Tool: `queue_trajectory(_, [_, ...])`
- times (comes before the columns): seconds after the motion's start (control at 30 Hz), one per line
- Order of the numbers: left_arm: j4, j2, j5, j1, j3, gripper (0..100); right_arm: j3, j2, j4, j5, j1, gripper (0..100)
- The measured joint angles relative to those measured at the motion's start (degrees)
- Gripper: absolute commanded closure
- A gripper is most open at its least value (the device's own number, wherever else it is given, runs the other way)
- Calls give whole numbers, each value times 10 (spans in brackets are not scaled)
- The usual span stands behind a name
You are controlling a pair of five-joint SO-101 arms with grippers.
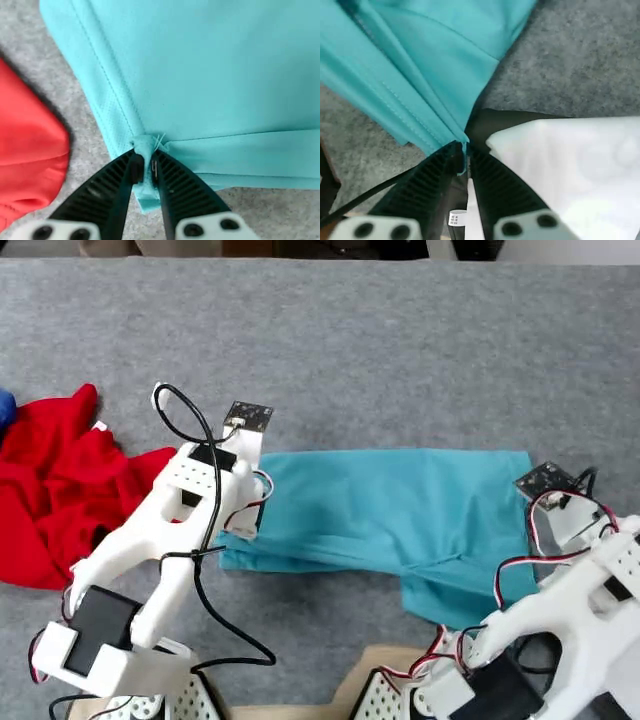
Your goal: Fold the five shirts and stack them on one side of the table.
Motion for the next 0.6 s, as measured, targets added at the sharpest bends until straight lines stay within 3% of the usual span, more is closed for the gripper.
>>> queue_trajectory(0.1, [3,0,-6,-3,0,867,7,-33,16,33,1,759])
queue_trajectory(0.23, [37,-4,-54,-9,0,876,8,-89,40,53,-12,651])
queue_trajectory(0.3, [47,-19,-67,-13,0,871,4,-110,40,45,-32,690])
queue_trajectory(0.5, [91,-84,-71,-48,-65,872,-82,-99,34,-69,-145,949])
queue_trajectory(0.6, [93,-89,-37,-53,-128,919,-137,-41,11,-149,-222,961])
